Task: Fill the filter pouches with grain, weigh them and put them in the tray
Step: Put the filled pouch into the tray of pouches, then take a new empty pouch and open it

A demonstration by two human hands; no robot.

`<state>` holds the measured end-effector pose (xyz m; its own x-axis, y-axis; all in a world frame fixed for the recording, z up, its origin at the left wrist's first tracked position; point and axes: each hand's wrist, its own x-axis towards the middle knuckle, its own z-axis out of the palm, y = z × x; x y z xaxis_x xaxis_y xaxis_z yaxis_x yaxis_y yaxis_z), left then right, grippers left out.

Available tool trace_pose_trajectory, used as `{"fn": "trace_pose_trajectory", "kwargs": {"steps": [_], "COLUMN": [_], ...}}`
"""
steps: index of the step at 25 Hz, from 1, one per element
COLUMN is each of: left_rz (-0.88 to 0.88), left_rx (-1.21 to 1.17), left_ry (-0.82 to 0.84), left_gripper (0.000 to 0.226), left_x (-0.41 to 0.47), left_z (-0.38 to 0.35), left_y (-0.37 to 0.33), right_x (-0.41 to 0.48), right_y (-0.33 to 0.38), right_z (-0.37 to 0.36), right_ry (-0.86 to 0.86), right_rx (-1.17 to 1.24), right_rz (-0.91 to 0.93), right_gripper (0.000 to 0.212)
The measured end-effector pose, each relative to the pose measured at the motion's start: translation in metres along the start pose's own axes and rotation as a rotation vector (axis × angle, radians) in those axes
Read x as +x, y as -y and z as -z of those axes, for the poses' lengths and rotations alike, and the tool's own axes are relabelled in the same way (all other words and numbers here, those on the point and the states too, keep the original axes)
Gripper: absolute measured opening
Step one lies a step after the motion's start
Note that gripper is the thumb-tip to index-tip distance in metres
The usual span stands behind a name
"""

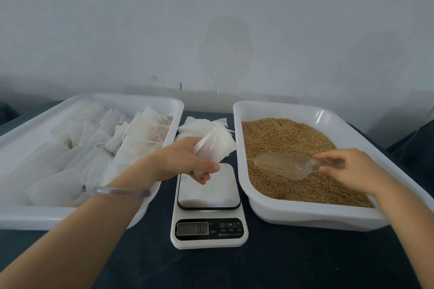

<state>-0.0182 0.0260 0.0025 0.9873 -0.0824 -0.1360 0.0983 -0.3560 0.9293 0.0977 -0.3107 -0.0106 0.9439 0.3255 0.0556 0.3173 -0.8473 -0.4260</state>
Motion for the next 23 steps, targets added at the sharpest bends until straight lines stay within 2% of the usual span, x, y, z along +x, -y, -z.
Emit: {"fn": "trace_pose_trajectory", "kwargs": {"steps": [6, 12, 15, 17, 19, 21, 23], "left_rz": [-0.05, -0.357, -0.456, -0.453, -0.408, -0.349, -0.301], "left_rx": [0.103, 0.084, 0.11, 0.23, 0.324, 0.376, 0.373], "left_ry": [-0.01, -0.213, -0.287, -0.319, -0.419, -0.562, -0.629], "left_gripper": [0.027, 0.038, 0.041, 0.04, 0.04, 0.037, 0.032], "left_x": [-0.004, 0.029, 0.051, 0.061, 0.068, 0.069, 0.066], "left_z": [-0.002, -0.057, -0.096, -0.106, -0.106, -0.104, -0.102], "left_y": [-0.004, -0.055, -0.054, -0.041, -0.036, -0.033, -0.028], "right_x": [-0.003, -0.002, -0.009, -0.01, -0.009, -0.009, -0.013], "right_y": [0.004, 0.016, 0.008, 0.004, 0.004, 0.008, 0.009], "right_z": [0.002, 0.0, 0.003, 0.005, 0.006, 0.009, 0.015], "right_ry": [-0.011, -0.107, -0.189, -0.226, -0.256, -0.282, -0.303], "right_rx": [0.062, 0.138, 0.176, 0.203, 0.232, 0.231, 0.251], "right_rz": [-0.028, -0.019, -0.064, -0.083, -0.087, -0.07, -0.045], "right_gripper": [0.035, 0.039, 0.036, 0.035, 0.033, 0.032, 0.032]}}
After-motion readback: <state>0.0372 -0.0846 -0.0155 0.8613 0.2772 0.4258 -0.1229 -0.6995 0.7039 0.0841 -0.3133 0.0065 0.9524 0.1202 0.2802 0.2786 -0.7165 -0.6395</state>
